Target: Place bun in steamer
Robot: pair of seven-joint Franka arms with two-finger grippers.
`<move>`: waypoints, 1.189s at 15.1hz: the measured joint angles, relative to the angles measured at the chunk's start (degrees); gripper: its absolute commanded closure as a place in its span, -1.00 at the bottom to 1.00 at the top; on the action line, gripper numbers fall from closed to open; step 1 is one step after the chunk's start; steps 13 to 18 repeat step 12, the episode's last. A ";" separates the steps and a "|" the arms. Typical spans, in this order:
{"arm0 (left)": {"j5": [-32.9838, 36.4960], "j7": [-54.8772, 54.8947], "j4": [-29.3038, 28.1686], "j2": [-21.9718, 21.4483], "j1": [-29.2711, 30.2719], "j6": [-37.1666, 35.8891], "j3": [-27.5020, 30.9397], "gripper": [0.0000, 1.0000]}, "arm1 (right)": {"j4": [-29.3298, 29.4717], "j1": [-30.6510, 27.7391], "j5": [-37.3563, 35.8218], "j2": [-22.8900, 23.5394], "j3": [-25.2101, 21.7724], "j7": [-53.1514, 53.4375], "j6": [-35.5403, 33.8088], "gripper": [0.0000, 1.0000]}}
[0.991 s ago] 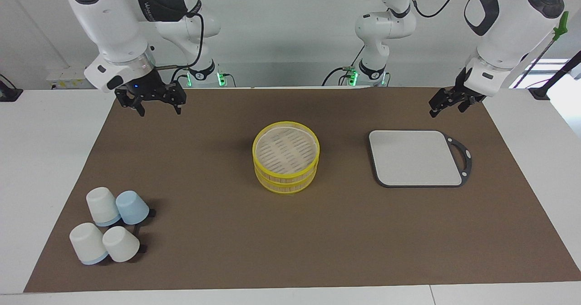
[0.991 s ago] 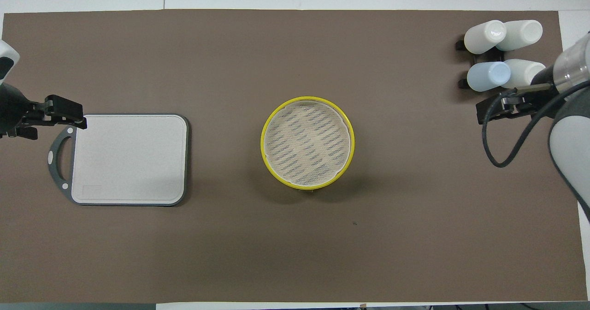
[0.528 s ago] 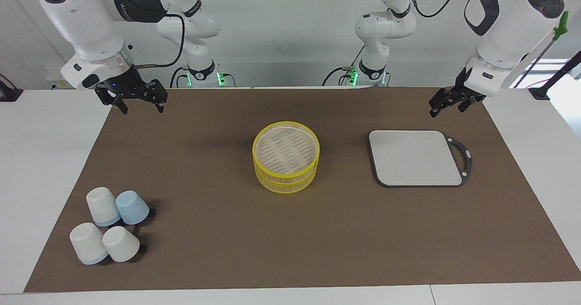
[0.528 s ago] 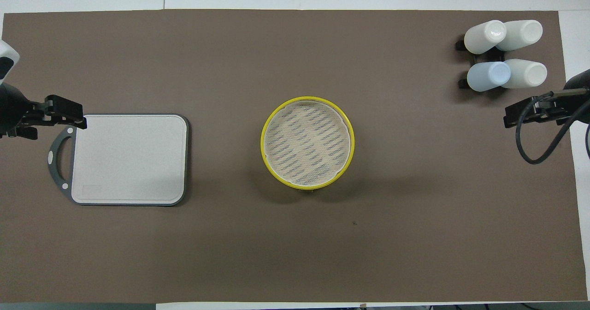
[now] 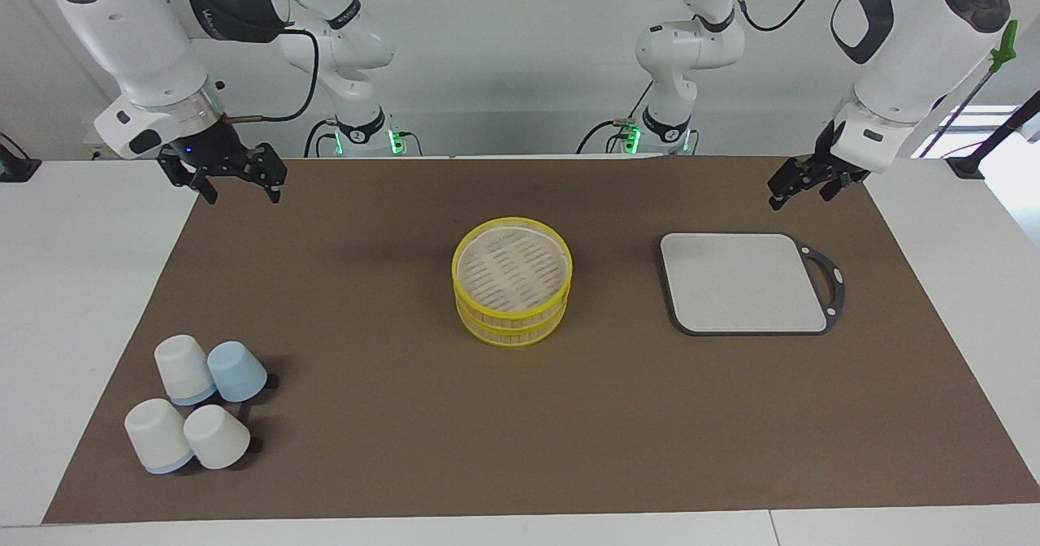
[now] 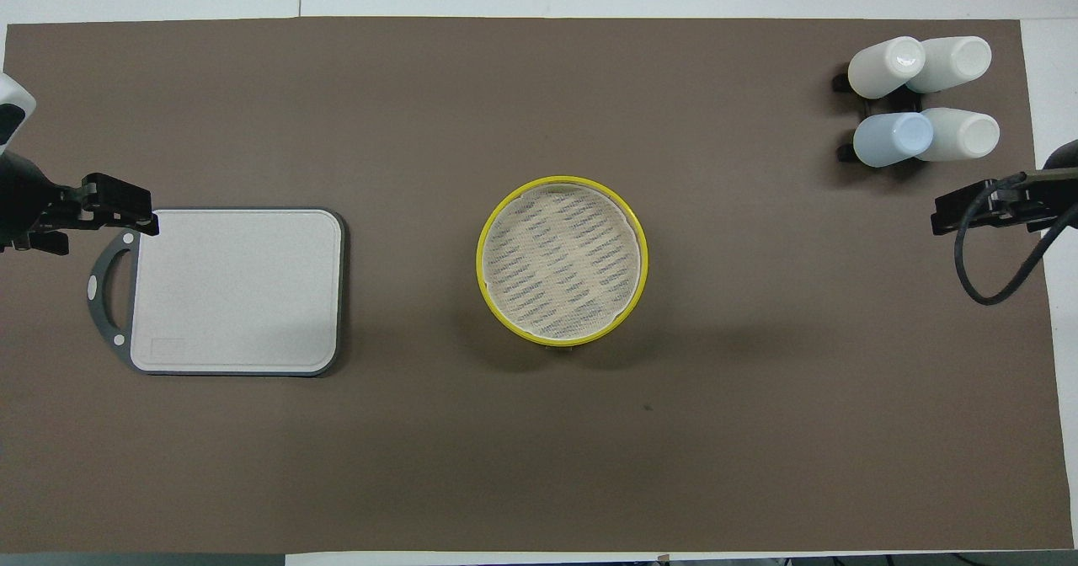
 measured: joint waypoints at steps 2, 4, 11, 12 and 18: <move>0.00 0.00 0.00 0.00 0.00 0.00 0.00 -1.00 | 0.00 -0.04 0.00 -0.02 -0.02 0.00 0.14 -1.00; 0.00 0.00 0.00 0.00 0.00 0.00 0.00 -1.00 | 0.00 -0.21 0.00 -0.02 -0.04 0.00 0.18 -1.00; 0.00 0.00 0.00 0.00 0.00 0.01 0.00 -1.00 | 0.00 -0.50 0.00 -0.02 0.01 0.00 0.18 -1.00; 0.00 0.00 0.00 0.00 0.00 0.01 0.00 -1.00 | 0.00 -0.50 0.00 -0.02 0.03 0.00 0.18 -1.00; 0.00 0.00 0.00 0.00 0.00 0.01 0.00 -1.00 | 0.00 -0.50 0.00 -0.02 0.03 0.00 0.18 -1.00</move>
